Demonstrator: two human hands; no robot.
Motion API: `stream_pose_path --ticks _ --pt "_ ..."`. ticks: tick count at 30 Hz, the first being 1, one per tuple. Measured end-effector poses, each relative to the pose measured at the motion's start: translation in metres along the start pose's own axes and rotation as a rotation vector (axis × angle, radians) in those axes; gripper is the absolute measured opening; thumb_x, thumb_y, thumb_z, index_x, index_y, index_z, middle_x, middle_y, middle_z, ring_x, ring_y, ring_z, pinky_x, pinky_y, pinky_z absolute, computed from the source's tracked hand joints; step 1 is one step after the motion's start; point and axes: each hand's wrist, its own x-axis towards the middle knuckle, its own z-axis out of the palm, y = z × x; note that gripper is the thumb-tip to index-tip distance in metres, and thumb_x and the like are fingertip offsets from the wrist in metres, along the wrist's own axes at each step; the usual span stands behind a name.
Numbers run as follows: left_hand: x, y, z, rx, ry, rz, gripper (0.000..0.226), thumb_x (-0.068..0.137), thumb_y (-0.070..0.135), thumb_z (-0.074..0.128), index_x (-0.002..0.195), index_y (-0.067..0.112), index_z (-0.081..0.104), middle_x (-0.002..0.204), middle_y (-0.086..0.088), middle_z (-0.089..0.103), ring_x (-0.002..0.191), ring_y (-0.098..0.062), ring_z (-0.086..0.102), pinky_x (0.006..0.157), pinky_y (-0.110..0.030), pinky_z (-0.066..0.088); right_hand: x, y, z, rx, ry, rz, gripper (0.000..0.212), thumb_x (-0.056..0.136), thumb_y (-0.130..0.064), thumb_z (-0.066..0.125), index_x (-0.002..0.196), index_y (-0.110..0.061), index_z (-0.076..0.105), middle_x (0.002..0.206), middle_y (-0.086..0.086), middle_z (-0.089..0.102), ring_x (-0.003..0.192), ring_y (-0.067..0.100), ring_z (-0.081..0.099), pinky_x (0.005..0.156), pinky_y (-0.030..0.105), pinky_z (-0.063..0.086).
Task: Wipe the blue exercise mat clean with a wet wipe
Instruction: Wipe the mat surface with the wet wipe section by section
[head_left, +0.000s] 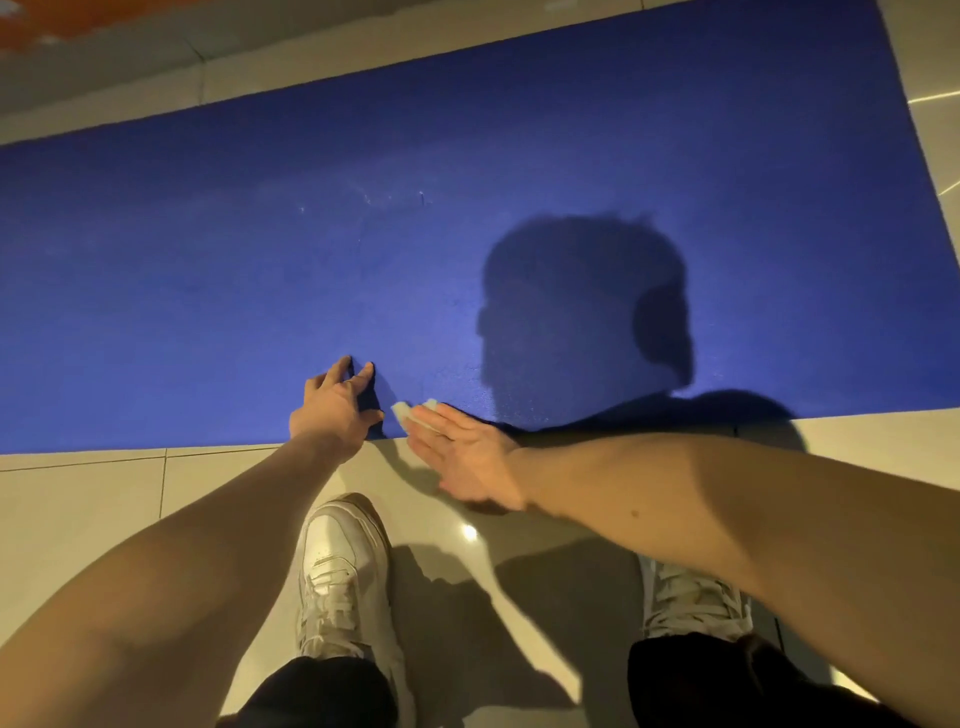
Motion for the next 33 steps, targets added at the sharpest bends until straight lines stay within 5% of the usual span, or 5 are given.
stream_pose_path --ticks 7,14,22,26,33 --pt "-0.001 0.005 0.004 0.073 0.016 -0.026 0.066 0.101 0.040 0.054 0.157 0.043 0.018 0.165 0.017 0.006 0.147 -0.019 0.012 0.071 -0.037 0.044 -0.023 0.039 -0.001 0.004 0.074 -0.083 0.069 0.103 -0.034 0.047 0.161 -0.010 0.019 0.172 0.005 -0.003 0.157 0.028 -0.002 0.127 0.041 -0.003" --pt "-0.003 0.002 0.003 0.091 0.034 -0.002 0.065 0.102 0.043 0.052 0.157 0.044 0.018 0.165 0.015 0.007 0.146 -0.020 0.014 0.075 -0.036 0.047 -0.087 0.082 0.008 -0.103 -0.027 0.035 0.067 0.111 -0.042 0.022 0.159 -0.013 -0.014 0.164 0.005 -0.030 0.152 0.024 -0.027 0.124 0.040 -0.018" --pt "-0.004 0.008 -0.002 0.045 -0.028 -0.009 0.071 0.097 0.049 0.051 0.158 0.040 0.016 0.165 0.015 0.002 0.149 -0.021 0.005 0.096 -0.046 0.046 -0.026 0.021 -0.002 0.206 0.024 0.095 0.074 0.109 -0.038 0.035 0.161 -0.001 -0.003 0.166 0.016 -0.025 0.153 0.029 -0.026 0.125 0.041 -0.016" --pt "-0.003 0.015 -0.001 0.004 -0.045 -0.036 0.083 0.090 0.065 0.055 0.158 0.038 0.015 0.166 0.013 0.000 0.150 -0.022 0.003 0.099 -0.049 0.044 -0.009 0.016 -0.007 0.133 0.049 0.071 0.070 0.109 -0.041 0.026 0.162 -0.007 -0.005 0.169 0.009 -0.020 0.155 0.025 -0.022 0.126 0.041 -0.012" --pt "-0.007 0.024 0.002 -0.024 -0.030 -0.066 0.088 0.090 0.064 0.058 0.160 0.033 0.014 0.166 0.011 -0.002 0.150 -0.022 0.003 0.088 -0.043 0.045 -0.060 0.088 0.001 0.103 0.116 0.430 0.066 0.110 -0.041 0.021 0.162 -0.009 -0.004 0.170 0.006 -0.016 0.157 0.025 -0.014 0.126 0.042 -0.010"
